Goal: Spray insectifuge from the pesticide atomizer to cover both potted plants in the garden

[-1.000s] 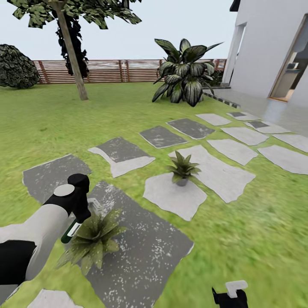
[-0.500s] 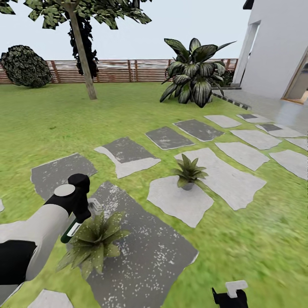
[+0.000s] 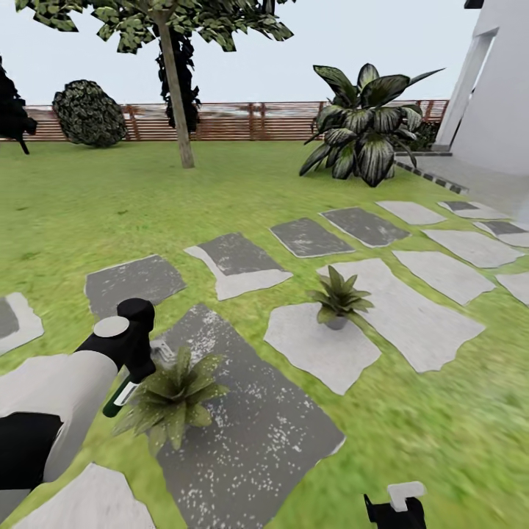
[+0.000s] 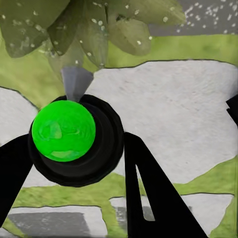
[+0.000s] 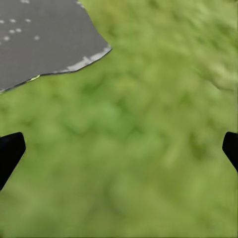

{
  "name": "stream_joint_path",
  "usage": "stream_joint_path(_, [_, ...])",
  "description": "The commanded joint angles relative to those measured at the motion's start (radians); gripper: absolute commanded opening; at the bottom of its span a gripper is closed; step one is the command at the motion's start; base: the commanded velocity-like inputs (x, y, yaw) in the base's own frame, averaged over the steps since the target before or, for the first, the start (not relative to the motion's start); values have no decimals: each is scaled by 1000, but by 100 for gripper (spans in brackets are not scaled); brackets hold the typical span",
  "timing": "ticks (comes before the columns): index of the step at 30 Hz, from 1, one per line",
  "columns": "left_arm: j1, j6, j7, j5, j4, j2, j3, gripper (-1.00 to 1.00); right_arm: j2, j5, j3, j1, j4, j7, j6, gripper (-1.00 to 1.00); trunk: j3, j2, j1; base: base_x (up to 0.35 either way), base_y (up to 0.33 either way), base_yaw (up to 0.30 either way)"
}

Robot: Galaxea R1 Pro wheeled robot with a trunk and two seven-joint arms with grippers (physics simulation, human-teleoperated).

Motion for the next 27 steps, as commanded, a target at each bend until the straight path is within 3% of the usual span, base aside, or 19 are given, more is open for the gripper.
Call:
stream_joint_path(1, [-1,11,-9,-5,-1,1,-6,-100,0,6,-8,-1,1,3,-4,100,-1,0,0,-3,-3,277])
stream_joint_path(11, [-3,12,-9,-6,-5,4,-4,-100,0,6,-8,0,1,3,-4,100,-1,0,0,0,0,265])
stream_joint_path(16, [-8,12,-9,-5,-5,1,0,-100,0,6,-8,-1,1,3,-4,100,-1,0,0,22,-16,44])
stream_joint_path(27, [-16,-3,-9,-3,4,0,-3,-100,0,6,-8,0,1,3,-4,100,-1,0,0,217,-182,0])
